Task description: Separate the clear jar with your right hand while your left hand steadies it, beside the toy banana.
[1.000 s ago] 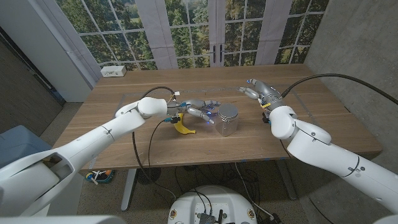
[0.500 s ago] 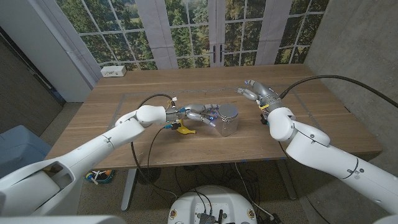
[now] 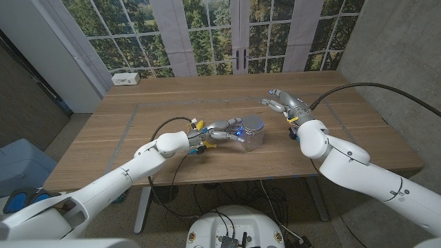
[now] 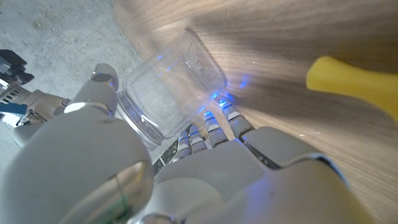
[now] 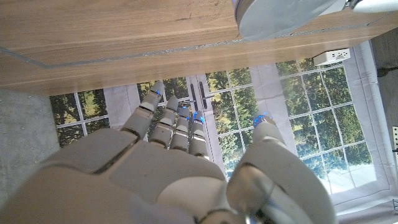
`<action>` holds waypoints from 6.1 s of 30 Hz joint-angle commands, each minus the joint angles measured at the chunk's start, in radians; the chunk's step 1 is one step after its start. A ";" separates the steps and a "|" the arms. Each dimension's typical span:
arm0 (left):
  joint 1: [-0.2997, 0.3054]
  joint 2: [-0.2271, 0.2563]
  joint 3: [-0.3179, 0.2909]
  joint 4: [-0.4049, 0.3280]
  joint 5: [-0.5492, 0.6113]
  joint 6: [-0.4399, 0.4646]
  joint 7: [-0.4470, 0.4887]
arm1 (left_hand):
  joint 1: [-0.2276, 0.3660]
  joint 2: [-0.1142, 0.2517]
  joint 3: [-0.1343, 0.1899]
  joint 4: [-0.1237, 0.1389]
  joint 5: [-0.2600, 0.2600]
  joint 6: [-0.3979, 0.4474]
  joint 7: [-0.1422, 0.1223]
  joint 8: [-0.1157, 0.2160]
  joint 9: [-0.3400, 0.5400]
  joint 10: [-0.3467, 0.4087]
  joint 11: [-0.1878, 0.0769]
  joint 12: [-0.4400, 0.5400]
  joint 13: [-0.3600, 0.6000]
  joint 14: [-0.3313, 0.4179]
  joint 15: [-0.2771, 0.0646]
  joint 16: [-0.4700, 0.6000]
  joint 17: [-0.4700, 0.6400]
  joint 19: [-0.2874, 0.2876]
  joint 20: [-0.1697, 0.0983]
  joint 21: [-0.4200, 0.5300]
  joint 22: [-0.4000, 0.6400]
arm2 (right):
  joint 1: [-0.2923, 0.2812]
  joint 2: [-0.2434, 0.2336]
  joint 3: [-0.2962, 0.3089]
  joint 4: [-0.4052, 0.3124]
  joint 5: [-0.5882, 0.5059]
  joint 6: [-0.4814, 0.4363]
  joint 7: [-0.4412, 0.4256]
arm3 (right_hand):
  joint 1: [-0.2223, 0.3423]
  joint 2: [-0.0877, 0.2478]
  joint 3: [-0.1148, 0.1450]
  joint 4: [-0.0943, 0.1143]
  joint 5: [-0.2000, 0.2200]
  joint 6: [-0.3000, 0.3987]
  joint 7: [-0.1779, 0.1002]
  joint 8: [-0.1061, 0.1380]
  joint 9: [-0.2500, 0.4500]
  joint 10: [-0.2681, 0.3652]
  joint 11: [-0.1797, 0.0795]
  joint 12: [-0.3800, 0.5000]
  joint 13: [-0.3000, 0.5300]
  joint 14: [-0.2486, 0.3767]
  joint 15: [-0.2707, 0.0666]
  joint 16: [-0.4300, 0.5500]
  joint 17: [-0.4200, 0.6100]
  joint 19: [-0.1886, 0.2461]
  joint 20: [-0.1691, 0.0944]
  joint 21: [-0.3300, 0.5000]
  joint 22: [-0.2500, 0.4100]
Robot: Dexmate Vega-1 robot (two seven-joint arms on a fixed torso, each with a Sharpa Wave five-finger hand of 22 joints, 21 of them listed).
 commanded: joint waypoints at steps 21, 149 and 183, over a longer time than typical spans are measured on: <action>0.068 -0.029 -0.011 -0.121 0.037 0.190 0.133 | -0.008 0.007 -0.024 0.003 -0.010 -0.005 0.032 -0.049 0.008 -0.008 0.060 -0.021 0.004 0.033 0.020 -0.026 0.006 0.010 0.020 -0.018 0.005 | -0.009 -0.015 0.043 0.027 0.013 0.104 0.035 | 0.000 0.005 -0.006 0.002 -0.004 0.001 0.004 0.010 0.001 0.010 -0.001 0.009 0.007 0.010 -0.004 0.008 0.009 0.001 0.002 0.005 0.006; -0.004 -0.149 0.069 -0.023 0.158 0.304 0.331 | 0.196 0.138 -0.014 -0.008 0.020 0.478 0.012 0.120 0.036 0.485 -0.029 0.064 0.012 0.304 -0.097 -0.003 0.005 0.191 0.014 0.019 0.016 | 0.976 0.078 -0.968 0.091 -0.310 -0.507 0.704 | 0.081 -0.085 -0.042 -0.001 0.005 -0.110 -0.098 0.005 0.006 -0.057 0.016 0.008 0.043 0.054 0.019 0.043 0.055 0.110 0.043 0.041 0.007; -0.003 -0.143 0.056 -0.005 0.146 0.271 0.317 | 0.199 0.140 -0.020 -0.006 0.020 0.481 0.017 0.109 0.032 0.487 -0.026 0.056 0.011 0.300 -0.101 -0.006 0.005 0.190 0.012 0.017 0.016 | 0.967 0.138 -1.000 0.177 -0.488 -0.476 0.809 | 0.402 -0.013 0.023 -0.036 -0.005 0.271 -0.200 0.133 0.015 0.114 -0.060 0.081 0.087 0.224 -0.114 0.180 0.152 0.338 -0.105 0.167 0.033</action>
